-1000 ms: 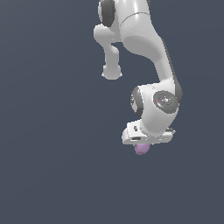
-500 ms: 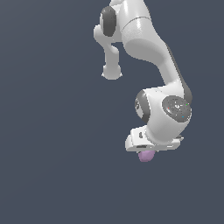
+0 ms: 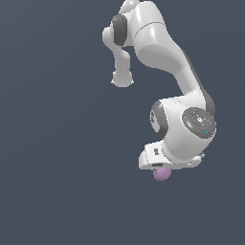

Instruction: Pick up the object and move it to a goal position.

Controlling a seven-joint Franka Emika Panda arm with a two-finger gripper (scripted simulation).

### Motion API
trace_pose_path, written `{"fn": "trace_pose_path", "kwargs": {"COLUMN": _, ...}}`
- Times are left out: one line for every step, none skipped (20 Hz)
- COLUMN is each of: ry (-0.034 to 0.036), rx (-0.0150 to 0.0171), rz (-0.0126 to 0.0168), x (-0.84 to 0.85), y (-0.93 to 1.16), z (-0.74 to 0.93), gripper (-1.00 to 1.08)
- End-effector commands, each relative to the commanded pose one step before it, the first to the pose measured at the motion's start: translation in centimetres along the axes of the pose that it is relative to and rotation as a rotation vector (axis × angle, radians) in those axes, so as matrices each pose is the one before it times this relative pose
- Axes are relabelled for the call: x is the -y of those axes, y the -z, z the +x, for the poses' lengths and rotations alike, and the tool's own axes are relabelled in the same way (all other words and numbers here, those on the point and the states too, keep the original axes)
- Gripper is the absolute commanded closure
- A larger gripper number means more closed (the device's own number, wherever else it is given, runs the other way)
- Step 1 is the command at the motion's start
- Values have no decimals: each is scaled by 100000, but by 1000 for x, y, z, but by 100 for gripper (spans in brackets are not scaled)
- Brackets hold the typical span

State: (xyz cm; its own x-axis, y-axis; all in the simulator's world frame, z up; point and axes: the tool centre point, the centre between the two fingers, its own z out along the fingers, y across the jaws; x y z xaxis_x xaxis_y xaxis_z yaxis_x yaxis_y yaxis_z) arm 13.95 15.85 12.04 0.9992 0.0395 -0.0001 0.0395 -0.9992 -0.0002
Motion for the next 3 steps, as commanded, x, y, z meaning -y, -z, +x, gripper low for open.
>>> {"fn": "trace_pose_path", "kwargs": {"ry": -4, "rx": -30, "rz": 1, "x": 34, "y": 79, "z": 165, "gripper": 108}}
{"fn": "trace_pose_path", "kwargs": {"ry": 0, "rx": 0, "rz": 0, "x": 5, "y": 7, "z": 21, "gripper": 108}}
{"fn": "trace_pose_path", "kwargs": {"ry": 0, "rx": 0, "rz": 0, "x": 2, "y": 2, "z": 7, "gripper": 108}}
